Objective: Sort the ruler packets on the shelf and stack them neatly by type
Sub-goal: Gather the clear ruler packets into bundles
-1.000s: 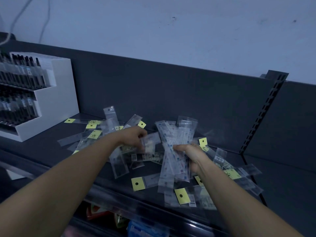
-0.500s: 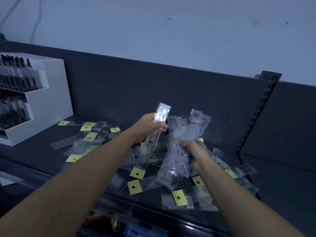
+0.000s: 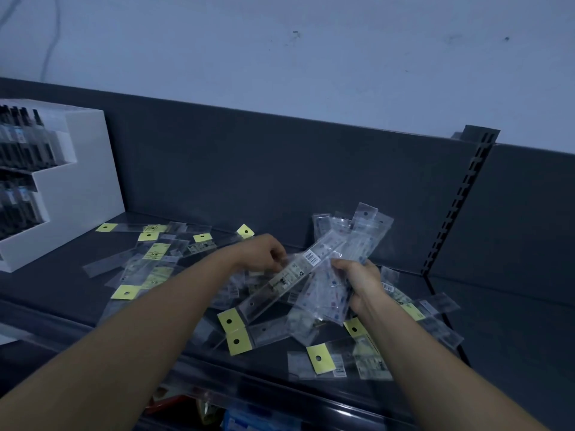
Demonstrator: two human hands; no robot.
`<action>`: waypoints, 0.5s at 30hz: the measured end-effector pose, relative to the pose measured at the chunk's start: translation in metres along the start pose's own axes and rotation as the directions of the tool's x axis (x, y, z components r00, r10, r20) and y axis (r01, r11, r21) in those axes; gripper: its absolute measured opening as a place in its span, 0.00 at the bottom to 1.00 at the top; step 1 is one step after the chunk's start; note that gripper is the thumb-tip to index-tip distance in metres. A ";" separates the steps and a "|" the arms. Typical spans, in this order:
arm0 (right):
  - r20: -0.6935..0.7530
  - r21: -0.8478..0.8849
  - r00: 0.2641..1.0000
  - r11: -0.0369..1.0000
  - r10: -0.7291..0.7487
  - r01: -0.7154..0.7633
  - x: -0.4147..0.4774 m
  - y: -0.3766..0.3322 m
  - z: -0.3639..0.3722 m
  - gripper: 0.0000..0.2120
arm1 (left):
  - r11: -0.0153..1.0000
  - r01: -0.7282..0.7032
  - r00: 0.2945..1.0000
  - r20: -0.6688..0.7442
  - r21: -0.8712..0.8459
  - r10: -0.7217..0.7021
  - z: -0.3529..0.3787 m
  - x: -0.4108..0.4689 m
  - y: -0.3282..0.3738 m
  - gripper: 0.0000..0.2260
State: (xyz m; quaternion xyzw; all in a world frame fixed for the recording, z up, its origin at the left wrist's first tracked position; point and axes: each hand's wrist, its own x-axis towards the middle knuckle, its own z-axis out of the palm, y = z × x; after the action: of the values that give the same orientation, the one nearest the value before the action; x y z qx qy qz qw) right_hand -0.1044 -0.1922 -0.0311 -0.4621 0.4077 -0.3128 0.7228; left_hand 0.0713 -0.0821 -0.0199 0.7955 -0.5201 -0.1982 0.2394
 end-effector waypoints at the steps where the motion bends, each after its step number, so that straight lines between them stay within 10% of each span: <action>1: -0.023 0.009 1.000 1.000 -0.020 0.020 0.002 0.000 0.000 0.16 | 1.000 -0.009 0.999 -0.037 -0.007 0.008 -0.002 -0.001 0.002 0.03; 8: -0.232 -0.141 0.916 0.943 -0.328 0.302 0.001 -0.006 0.005 0.20 | 0.942 -0.135 0.830 -0.555 -0.309 -0.063 -0.022 -0.010 0.009 0.09; 15: -0.279 -0.256 0.840 0.879 -0.465 0.402 -0.006 -0.014 0.004 0.24 | 0.910 -0.052 0.924 -0.365 -0.412 -0.113 -0.023 -0.016 0.033 0.05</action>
State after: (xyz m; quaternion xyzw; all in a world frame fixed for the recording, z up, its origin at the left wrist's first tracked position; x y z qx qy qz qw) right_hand -0.1048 -0.1907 -0.0150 -0.5489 0.4353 -0.5023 0.5069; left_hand 0.0544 -0.0745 0.0189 0.7578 -0.3969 -0.1493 0.4959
